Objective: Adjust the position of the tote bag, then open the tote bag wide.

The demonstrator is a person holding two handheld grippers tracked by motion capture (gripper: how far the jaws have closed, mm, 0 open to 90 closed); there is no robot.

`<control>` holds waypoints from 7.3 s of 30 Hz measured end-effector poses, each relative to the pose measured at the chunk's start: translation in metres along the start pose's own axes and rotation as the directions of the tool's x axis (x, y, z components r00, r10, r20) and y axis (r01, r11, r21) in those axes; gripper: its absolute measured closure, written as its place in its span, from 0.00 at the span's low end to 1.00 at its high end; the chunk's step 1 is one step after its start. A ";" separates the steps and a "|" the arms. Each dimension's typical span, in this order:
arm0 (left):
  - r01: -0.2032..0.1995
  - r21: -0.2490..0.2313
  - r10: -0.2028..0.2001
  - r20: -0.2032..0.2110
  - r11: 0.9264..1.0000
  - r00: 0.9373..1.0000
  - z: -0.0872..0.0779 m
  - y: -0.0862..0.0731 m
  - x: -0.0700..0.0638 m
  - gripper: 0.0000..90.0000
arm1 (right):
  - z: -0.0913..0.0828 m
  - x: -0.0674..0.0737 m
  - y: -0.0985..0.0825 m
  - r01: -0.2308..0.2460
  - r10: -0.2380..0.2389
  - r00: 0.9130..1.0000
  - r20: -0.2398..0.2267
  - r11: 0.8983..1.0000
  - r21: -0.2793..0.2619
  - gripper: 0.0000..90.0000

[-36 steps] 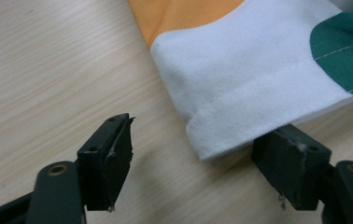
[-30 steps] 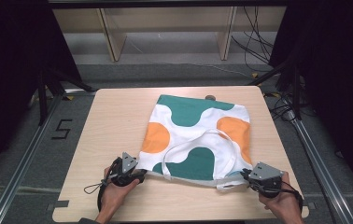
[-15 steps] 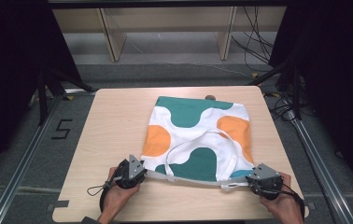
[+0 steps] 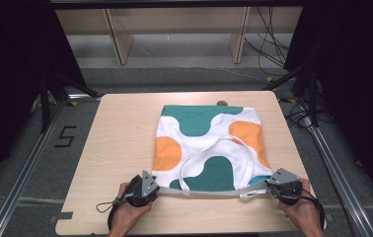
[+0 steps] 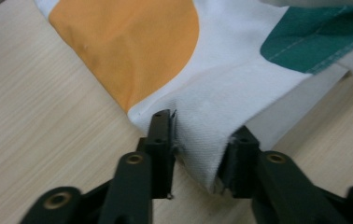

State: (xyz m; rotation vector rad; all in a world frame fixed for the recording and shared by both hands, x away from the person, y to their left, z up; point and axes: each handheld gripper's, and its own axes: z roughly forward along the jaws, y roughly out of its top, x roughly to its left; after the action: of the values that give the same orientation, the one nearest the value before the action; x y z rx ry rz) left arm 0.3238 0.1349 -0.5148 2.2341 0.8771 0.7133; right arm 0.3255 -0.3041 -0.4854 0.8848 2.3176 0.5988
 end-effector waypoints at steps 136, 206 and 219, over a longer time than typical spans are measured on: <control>0.294 -0.377 -0.292 0.064 0.878 0.954 -0.025 0.106 0.134 0.92 | -0.021 -0.122 0.186 -0.065 0.092 0.994 0.058 0.929 -0.364 0.88; -0.012 -0.250 0.033 0.084 0.968 0.996 0.011 0.081 0.021 0.96 | -0.036 -0.035 0.151 0.024 -0.095 0.986 -0.139 0.897 -0.441 0.95; -0.070 -0.112 0.081 0.099 0.991 0.992 0.047 0.064 0.011 0.96 | 0.008 -0.018 0.129 0.023 -0.100 0.964 -0.246 0.954 -0.297 0.98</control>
State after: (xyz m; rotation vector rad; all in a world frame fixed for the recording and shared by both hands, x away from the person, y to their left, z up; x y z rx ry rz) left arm 0.3868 0.0890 -0.4974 2.1956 0.6905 0.6572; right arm 0.3992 -0.2275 -0.4095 0.6213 2.3877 1.0534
